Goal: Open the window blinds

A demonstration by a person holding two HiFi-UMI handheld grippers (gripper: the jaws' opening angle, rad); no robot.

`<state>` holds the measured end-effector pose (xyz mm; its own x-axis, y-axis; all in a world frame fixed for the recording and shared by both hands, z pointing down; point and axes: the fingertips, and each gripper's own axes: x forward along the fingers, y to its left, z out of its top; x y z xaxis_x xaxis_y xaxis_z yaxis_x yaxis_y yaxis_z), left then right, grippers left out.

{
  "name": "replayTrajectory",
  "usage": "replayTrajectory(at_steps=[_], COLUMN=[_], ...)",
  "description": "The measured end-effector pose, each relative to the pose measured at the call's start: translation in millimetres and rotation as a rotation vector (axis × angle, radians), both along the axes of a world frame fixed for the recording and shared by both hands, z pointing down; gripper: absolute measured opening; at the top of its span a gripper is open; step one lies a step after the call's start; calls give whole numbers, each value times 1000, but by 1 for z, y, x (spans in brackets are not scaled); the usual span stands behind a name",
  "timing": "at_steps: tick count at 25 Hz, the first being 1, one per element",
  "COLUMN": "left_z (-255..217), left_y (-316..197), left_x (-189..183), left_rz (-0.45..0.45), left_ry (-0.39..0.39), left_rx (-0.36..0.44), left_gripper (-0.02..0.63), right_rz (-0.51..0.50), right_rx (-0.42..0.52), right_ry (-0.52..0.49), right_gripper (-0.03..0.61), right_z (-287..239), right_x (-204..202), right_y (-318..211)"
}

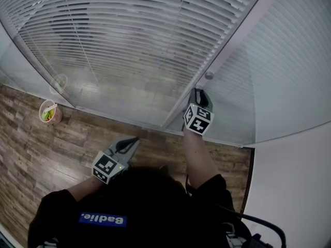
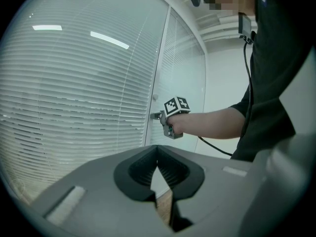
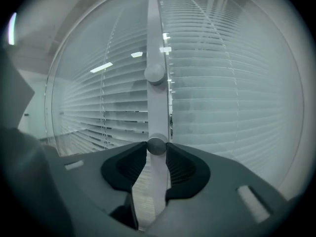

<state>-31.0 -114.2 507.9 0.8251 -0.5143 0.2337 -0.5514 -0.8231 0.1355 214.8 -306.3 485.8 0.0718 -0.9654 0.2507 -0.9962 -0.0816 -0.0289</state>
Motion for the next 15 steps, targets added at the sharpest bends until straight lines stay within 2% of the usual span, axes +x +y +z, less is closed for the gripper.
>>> replayTrajectory(at_steps=[15], left_z=[-2], left_y=[-2], left_x=[1], left_rz=[4], left_ry=[6], left_rx=[10], left_gripper=[0], right_rz=[-57], right_rx=[-69], right_ry=[536], right_gripper=[126], right_z=[1], right_x=[-7], right_y=[1])
